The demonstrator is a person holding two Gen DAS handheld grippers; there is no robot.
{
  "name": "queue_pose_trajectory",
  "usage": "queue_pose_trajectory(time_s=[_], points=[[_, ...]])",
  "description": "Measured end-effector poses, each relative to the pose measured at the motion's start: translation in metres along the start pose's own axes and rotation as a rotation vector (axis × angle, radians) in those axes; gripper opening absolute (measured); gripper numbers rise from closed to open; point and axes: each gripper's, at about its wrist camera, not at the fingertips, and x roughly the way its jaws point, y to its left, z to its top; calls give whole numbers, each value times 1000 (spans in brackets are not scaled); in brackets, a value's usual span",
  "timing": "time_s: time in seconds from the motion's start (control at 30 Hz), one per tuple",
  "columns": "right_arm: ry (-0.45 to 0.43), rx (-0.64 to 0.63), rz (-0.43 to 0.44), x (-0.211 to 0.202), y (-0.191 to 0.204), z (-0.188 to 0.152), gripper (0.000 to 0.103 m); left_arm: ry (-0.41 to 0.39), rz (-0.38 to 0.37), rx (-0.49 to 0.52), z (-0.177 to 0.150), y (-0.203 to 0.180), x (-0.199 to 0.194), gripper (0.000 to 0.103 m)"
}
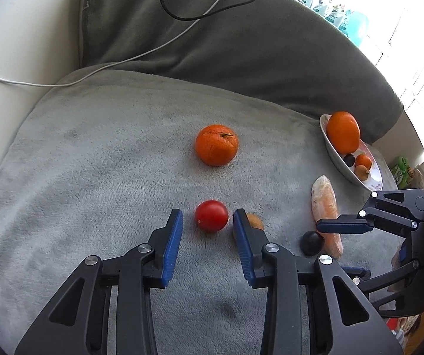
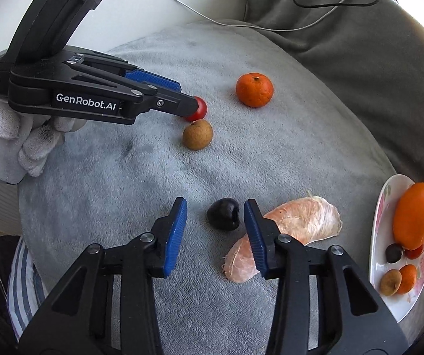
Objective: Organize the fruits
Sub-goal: 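Grasp the red cherry tomato with the left tool while the right tool grasps the second dark plum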
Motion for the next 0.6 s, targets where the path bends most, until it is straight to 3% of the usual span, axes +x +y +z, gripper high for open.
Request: queue_pose_trajectory(time_s=[0.27, 0.47, 0.6], points=[[17, -36, -29, 3, 7, 0, 37, 18, 1, 0, 2, 0, 10, 29], [17, -36, -57, 5, 3, 1, 25, 16, -4, -2, 3, 0, 13, 23], [13, -40, -62, 5, 4, 1, 24, 8, -4, -2, 3, -2, 12, 23]])
